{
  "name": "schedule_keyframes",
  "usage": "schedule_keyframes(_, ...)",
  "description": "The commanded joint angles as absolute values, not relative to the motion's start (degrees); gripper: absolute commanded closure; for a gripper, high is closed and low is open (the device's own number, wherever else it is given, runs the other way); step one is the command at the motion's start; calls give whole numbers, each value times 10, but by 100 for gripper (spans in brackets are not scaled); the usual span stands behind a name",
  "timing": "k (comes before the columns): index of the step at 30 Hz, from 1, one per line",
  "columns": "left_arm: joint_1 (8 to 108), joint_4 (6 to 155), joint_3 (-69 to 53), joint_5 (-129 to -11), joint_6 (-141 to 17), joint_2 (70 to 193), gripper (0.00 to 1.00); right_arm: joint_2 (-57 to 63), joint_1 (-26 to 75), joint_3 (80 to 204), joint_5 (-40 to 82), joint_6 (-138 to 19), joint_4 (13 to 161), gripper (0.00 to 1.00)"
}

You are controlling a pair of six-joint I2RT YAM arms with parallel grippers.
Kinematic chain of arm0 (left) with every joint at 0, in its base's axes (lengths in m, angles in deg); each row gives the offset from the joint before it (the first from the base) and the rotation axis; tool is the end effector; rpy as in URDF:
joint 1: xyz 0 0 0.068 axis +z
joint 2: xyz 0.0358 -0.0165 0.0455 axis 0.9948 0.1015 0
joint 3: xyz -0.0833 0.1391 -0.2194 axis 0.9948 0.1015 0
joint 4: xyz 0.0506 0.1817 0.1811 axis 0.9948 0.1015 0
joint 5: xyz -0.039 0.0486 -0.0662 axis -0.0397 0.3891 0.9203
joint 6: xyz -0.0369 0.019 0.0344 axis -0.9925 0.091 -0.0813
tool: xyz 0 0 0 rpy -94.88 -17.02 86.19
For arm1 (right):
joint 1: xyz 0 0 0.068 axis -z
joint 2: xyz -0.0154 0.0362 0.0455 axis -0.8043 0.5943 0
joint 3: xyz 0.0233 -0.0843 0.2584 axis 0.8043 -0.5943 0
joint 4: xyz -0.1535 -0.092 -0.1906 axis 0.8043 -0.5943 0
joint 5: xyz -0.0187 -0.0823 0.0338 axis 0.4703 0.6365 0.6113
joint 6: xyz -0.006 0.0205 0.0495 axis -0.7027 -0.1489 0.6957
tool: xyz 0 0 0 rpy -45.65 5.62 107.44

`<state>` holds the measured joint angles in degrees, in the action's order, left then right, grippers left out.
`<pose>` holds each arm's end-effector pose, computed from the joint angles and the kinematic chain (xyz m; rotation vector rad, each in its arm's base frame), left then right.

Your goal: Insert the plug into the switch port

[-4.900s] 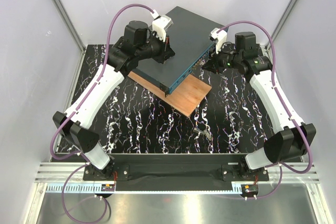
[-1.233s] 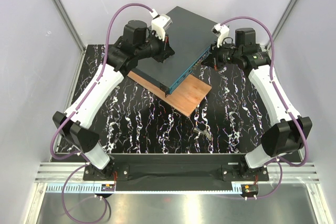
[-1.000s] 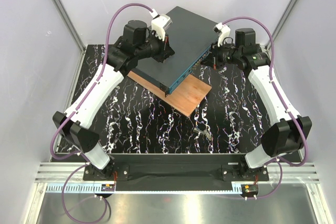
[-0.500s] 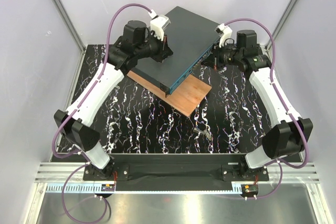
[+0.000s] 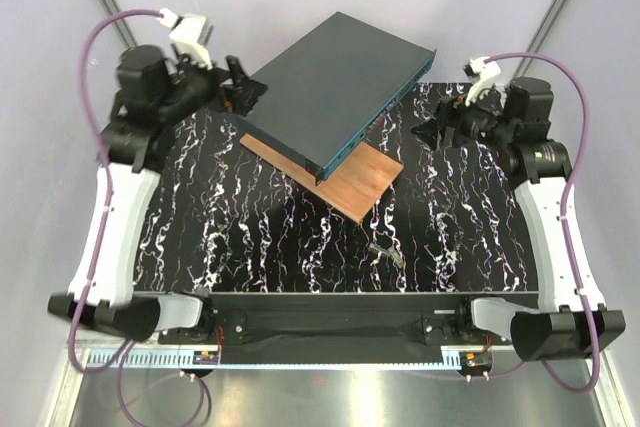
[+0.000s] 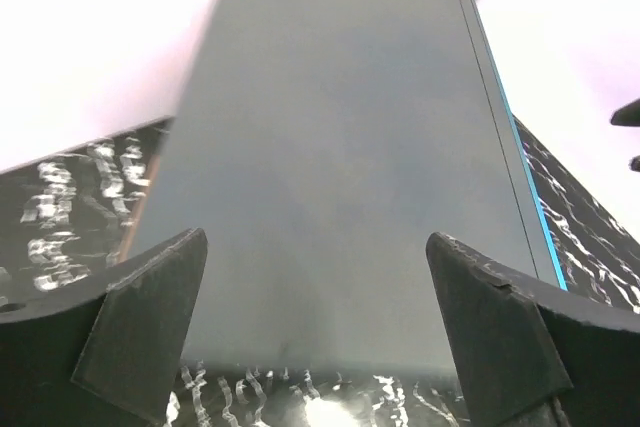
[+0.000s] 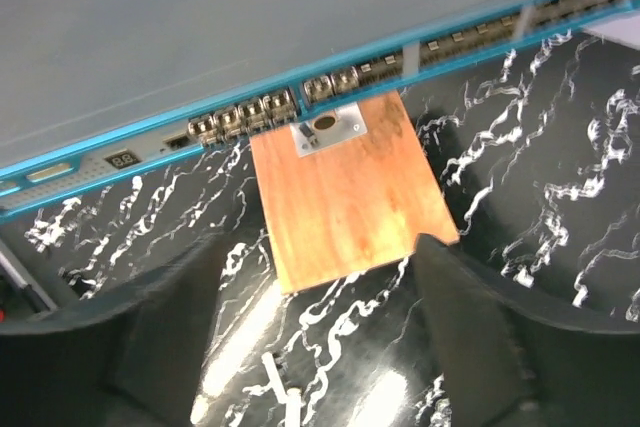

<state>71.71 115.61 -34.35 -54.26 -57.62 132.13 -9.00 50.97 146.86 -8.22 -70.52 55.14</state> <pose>0.2546 -0.0708 0.4998 0.3855 1.7338 -0.6123 0.2493 0.0325 0.4294 -0.5340 1.8344 0.5980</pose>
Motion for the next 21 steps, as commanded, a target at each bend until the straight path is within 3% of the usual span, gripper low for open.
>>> schedule_keyframes(1, 736, 1184, -320, -528, -541, 1269, 1, -111, 525, 1452, -83, -701, 517, 12)
schedule_keyframes(2, 738, 1212, -310, -543, -533, 1247, 1, -116, 528, 1444, -83, -695, 510, 3)
schedule_keyframes(3, 738, 1229, -303, -558, -528, 1237, 1, -127, 530, 1439, -82, -689, 504, 0)
schedule_keyframes(9, 738, 1293, -186, -690, -485, 1124, 1, -187, 548, 1364, -64, -621, 494, 0)
schedule_keyframes(15, 741, 1306, -40, -724, -468, 1010, 1, -228, 553, 1313, -54, -609, 490, 0)
schedule_keyframes(21, 742, 1298, -8, -747, -467, 975, 1, -265, 552, 1290, -43, -626, 492, 0)
